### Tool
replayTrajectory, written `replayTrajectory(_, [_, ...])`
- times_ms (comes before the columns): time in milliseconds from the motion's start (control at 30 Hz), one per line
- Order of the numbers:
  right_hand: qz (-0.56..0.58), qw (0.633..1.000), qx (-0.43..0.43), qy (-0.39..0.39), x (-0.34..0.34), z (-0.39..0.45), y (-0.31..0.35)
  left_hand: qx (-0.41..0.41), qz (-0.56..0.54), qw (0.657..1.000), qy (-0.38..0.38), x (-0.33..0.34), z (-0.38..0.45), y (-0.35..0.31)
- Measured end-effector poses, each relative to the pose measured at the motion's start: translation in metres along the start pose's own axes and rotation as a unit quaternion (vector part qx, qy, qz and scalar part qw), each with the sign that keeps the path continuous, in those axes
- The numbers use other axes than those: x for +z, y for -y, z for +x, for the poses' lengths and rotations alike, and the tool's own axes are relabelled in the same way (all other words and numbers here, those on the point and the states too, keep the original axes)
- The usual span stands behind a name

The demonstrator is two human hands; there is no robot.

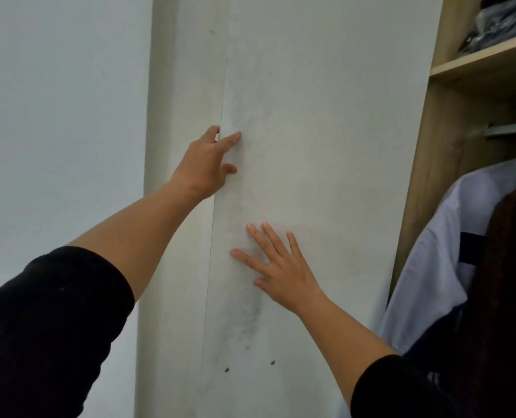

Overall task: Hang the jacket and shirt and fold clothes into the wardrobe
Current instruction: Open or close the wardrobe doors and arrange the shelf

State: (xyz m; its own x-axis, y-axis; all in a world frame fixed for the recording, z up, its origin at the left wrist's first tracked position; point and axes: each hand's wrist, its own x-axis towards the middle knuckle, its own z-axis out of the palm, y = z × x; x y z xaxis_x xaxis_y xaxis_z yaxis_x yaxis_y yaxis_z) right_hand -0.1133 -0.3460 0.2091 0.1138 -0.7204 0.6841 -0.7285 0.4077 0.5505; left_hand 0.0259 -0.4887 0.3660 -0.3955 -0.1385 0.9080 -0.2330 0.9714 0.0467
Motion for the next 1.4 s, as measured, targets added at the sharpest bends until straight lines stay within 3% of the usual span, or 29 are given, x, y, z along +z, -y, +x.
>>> replayTrajectory(200, [0.028,1.0,0.007,-0.003,-0.063,-0.027,0.015,0.079,-0.058,0.995,-0.037,-0.036,-0.025,-0.033])
replayTrajectory(333, [0.04,0.997,0.06,0.007,-0.105,-0.053,0.026,0.15,-0.104,0.983,-0.022,-0.066,-0.042,-0.06])
replayTrajectory(700, [-0.116,0.986,0.081,0.087,-0.235,-0.158,-0.005,0.273,-0.19,0.941,-0.058,-0.096,-0.061,-0.179])
replayTrajectory(967, [-0.18,0.966,0.098,0.155,-0.291,-0.215,-0.042,0.282,-0.203,0.936,-0.058,-0.077,-0.053,-0.264])
replayTrajectory(1400, [-0.262,0.937,0.157,0.17,-0.326,-0.291,-0.1,0.249,-0.228,0.941,0.003,-0.032,-0.051,-0.406])
